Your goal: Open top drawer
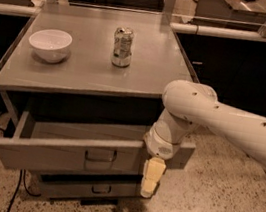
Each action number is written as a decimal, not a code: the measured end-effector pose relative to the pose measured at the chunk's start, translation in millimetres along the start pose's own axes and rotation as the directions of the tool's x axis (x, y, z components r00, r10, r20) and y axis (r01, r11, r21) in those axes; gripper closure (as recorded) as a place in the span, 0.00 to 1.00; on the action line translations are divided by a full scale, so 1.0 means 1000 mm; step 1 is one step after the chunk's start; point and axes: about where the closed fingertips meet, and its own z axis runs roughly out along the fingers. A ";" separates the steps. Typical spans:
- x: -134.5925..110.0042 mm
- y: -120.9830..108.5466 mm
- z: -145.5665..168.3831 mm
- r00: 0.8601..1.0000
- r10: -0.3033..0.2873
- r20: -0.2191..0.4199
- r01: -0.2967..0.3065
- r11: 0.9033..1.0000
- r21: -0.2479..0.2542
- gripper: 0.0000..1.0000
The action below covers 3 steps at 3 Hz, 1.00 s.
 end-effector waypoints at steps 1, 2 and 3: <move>0.000 0.000 -0.001 1.000 0.000 0.000 0.000 1.000 0.000 0.00; 0.016 0.037 0.007 0.999 0.048 0.014 -0.048 0.998 -0.039 0.00; 0.015 0.037 0.006 0.999 0.049 0.015 -0.049 0.998 -0.040 0.00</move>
Offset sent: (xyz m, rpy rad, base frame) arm -0.1102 -0.0404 -0.0136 0.0277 0.1404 -0.1156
